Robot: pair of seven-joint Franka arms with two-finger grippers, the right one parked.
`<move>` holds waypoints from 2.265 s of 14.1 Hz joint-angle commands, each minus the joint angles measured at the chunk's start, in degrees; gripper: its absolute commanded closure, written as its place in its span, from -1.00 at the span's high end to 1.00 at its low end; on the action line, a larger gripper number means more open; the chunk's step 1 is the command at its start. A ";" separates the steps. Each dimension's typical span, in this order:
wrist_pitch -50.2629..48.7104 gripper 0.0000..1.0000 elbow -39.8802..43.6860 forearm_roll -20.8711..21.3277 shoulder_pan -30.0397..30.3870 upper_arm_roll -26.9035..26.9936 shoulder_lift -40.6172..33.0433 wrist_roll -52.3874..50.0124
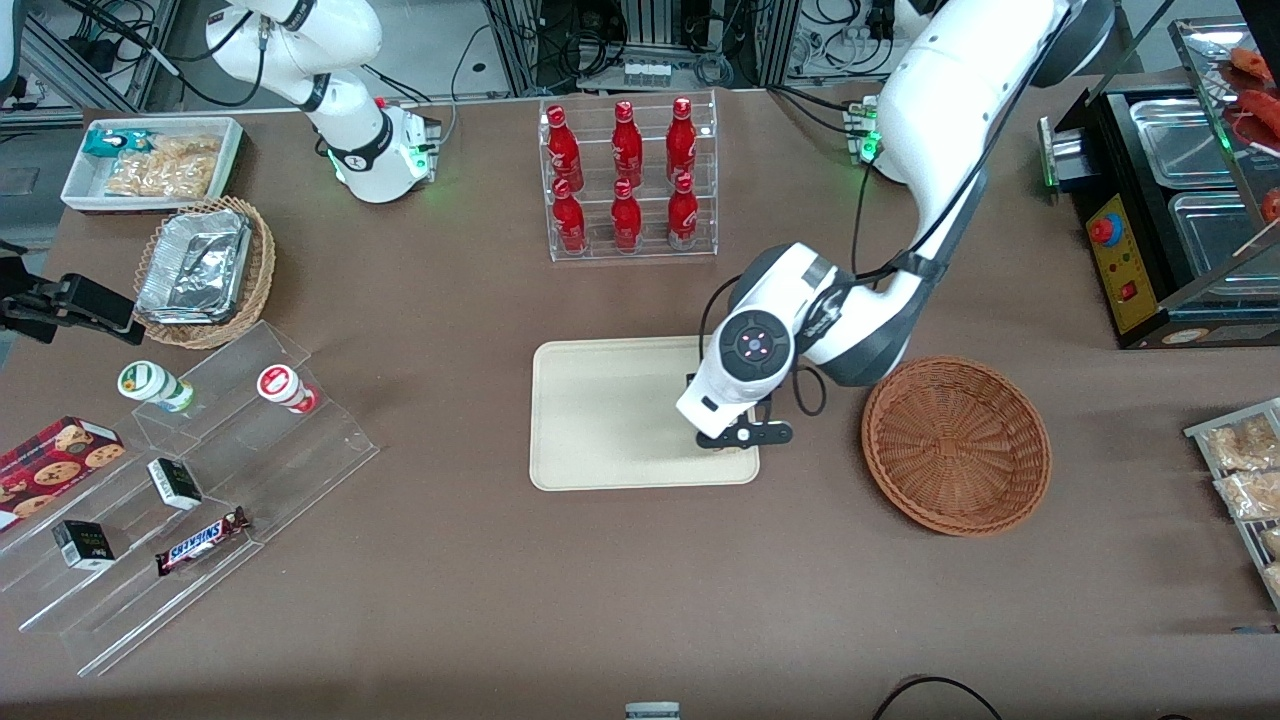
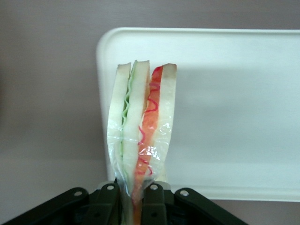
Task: Place sandwich from basket to tray
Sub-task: 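Carry the held sandwich over the cream tray and lower it, then open the left gripper to release the sandwich and lift away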
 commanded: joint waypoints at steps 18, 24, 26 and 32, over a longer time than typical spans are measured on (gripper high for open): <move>-1.03 1.00 15.09 5.90 -7.55 0.82 8.45 -9.47; -19.38 1.00 14.13 5.90 1.83 4.08 -3.58 3.23; -23.00 1.00 10.81 5.81 6.49 4.07 -8.67 8.43; -25.72 1.00 1.82 5.37 18.20 4.16 -22.23 19.08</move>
